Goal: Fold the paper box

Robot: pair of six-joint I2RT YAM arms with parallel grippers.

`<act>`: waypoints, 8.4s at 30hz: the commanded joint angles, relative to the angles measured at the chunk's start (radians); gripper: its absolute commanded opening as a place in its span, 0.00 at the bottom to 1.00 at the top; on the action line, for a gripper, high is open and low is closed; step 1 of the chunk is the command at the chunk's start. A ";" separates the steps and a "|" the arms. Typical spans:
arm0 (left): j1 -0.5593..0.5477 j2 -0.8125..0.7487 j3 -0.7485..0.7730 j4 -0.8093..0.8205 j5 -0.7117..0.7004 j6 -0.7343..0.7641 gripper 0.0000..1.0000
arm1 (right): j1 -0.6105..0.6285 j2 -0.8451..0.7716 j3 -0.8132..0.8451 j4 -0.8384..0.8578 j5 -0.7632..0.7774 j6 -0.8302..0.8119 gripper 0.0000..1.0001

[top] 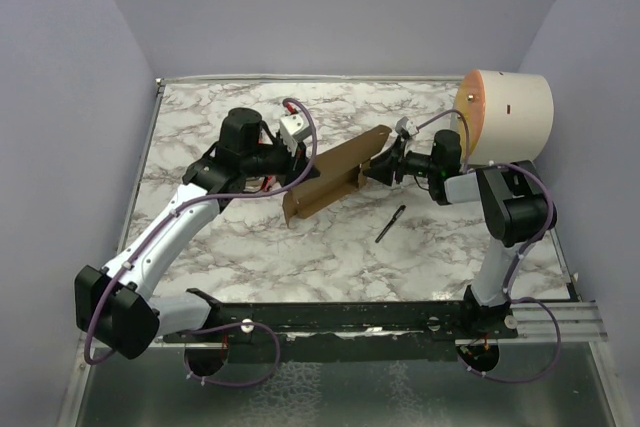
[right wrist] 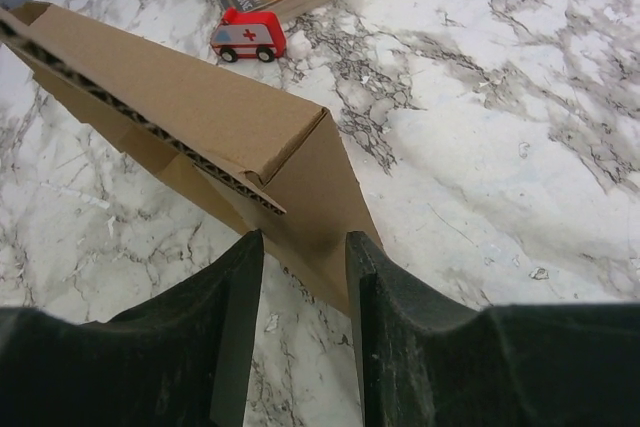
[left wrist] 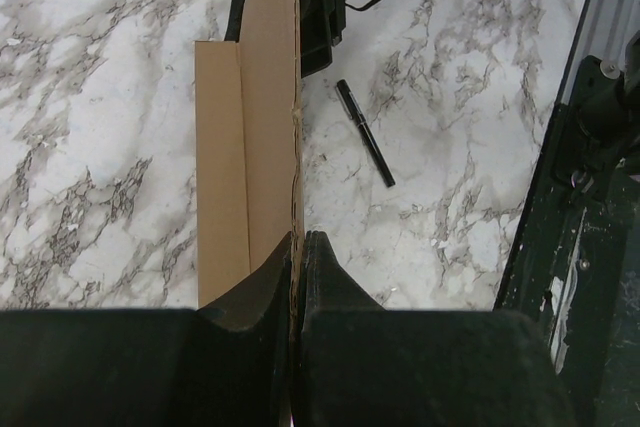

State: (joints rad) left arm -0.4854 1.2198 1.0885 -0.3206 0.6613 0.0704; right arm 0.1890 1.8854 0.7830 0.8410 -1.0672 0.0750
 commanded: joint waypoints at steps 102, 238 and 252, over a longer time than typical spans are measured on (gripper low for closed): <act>0.177 -0.627 -0.497 0.084 -0.496 -0.669 0.91 | 0.130 0.090 0.632 -1.534 0.683 -0.511 0.19; -0.447 -0.013 -0.687 0.969 -1.088 -0.541 0.00 | 0.092 -0.167 0.210 -1.178 0.533 -0.479 0.12; -0.486 -0.014 -0.650 0.921 -1.150 -0.462 0.00 | 0.088 -0.222 0.203 -1.193 0.519 -0.510 0.27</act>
State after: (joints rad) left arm -0.9588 1.2171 0.4183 0.6453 -0.4465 -0.4362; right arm 0.2794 1.7187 0.9993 -0.3592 -0.5110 -0.4171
